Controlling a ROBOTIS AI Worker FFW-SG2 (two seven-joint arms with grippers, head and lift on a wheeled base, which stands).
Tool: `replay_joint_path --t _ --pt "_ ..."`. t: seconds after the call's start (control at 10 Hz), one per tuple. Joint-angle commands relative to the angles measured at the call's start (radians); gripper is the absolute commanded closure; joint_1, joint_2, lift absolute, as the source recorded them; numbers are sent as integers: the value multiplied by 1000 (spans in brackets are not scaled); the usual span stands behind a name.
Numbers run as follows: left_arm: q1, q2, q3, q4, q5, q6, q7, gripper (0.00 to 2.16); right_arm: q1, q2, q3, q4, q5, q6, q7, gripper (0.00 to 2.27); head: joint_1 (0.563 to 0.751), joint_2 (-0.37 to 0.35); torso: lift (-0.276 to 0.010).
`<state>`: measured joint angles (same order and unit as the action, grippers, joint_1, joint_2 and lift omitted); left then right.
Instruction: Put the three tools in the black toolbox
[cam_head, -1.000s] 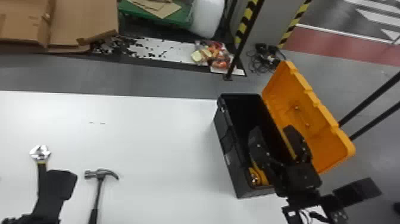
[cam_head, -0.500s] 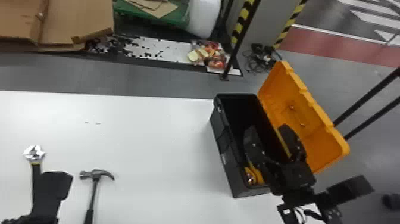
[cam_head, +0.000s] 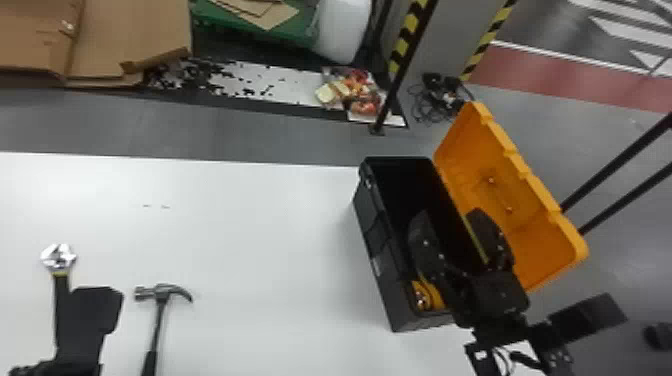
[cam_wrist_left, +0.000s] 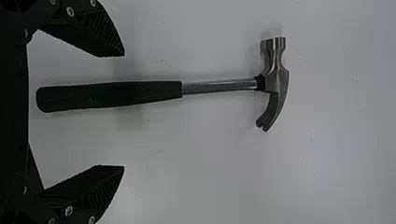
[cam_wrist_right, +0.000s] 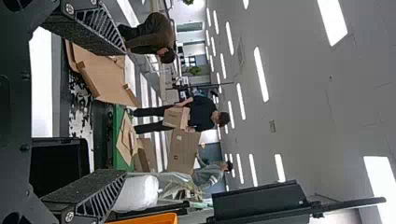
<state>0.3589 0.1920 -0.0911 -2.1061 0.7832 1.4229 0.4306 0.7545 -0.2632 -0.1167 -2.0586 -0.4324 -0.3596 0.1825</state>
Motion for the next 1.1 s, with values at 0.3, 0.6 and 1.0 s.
replay_joint_path --t 0.3,0.6,1.0 --pt "17 1 -13 -17 61 0 100 147 -4 4 6 0 4 0 0 100 695 -282 -55" --pt "32 0 -22 -22 64 0 140 147 -7 4 11 0 6 6 0 100 695 -281 -55" --pt "48 0 -12 -18 70 -12 142 154 -6 -1 12 0 3 6 0 100 695 -280 -55"
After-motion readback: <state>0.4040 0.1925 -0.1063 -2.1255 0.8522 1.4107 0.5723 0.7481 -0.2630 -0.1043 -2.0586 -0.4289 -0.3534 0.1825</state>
